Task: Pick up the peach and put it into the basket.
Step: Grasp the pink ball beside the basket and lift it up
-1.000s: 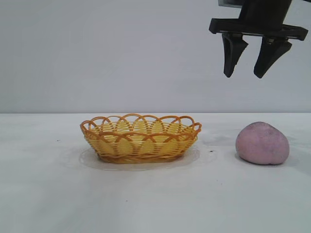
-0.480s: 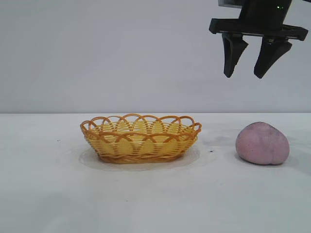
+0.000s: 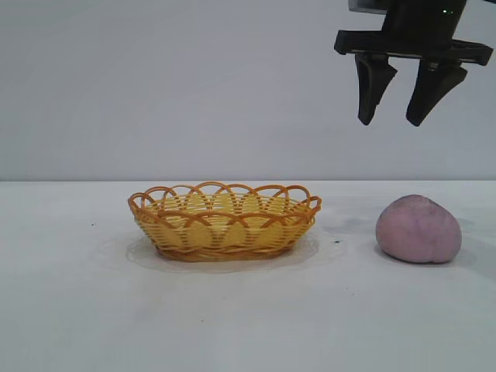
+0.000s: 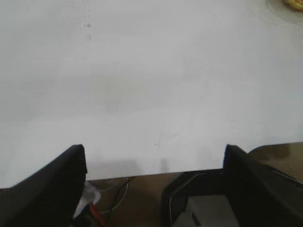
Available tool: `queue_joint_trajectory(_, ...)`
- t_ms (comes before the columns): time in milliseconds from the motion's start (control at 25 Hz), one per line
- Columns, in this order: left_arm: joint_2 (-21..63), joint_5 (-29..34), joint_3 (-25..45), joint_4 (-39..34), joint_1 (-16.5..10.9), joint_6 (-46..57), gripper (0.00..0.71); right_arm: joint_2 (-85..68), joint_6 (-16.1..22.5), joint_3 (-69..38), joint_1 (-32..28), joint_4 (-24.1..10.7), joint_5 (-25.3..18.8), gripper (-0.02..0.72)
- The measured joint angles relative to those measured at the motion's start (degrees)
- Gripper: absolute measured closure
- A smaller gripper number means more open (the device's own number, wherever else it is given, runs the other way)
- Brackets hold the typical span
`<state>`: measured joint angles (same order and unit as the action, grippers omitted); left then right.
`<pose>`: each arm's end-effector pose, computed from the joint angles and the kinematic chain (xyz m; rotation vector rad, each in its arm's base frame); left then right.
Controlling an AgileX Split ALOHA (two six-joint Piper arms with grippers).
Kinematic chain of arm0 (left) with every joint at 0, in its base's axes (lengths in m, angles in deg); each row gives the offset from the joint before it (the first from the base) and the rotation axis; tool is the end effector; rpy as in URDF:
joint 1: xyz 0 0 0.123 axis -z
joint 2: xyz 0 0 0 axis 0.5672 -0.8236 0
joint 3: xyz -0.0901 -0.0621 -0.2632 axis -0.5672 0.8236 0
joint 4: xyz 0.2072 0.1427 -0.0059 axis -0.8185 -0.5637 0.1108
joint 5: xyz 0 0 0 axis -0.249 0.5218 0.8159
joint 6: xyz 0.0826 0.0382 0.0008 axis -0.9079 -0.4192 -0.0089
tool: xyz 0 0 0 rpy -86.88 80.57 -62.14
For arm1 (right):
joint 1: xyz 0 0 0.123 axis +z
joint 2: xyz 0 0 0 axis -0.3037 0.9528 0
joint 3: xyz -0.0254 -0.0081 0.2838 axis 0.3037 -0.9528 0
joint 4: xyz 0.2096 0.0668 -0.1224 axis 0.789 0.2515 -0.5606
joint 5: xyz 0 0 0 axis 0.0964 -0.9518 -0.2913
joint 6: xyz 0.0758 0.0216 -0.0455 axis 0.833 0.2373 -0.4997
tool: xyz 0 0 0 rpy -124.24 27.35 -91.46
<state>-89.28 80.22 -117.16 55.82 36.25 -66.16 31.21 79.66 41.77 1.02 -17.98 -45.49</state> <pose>0.0228 -0.0016 0.2752 0.0782 2.3858 -0.0114 0.3798 0.1314 0.2173 -0.3553 2.6852 0.1600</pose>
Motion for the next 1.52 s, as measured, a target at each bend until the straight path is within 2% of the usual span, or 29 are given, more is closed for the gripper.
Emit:
queue_joint_trajectory(200, 11.74, -2.21, 1.56, 0.17, 0.0, 0.0, 0.161, 0.0, 0.0, 0.0, 0.0, -0.65, -1.32, 0.246)
queue_joint_trajectory(320, 14.93, -3.05, 2.38, 0.27, 0.0, 0.0, 0.161, 0.0, 0.0, 0.0, 0.0, -1.28, -2.85, 0.246)
queue_joint_trajectory(640, 15.12, -3.84, 2.88, 0.27, 0.0, -0.12, 0.161, -3.12, 0.0, 0.0, 0.0, -2.18, -5.92, 0.246)
queue_joint_trajectory(880, 15.12, -3.96, 2.88, 0.27, 0.0, -0.12, 0.161, -3.74, 0.0, 0.0, 0.0, -2.39, -11.9, 0.246)
queue_joint_trajectory(1200, 15.12, -3.96, 2.88, 0.27, 0.0, -0.12, 0.161, -3.74, 0.0, -0.12, 0.12, -2.35, -16.58, 0.246)
queue_joint_trajectory(1520, 15.12, -3.96, 2.88, 0.27, 0.0, -0.12, 0.161, -1.73, 0.0, -3.84, 0.75, 1.87, -16.21, 0.246)
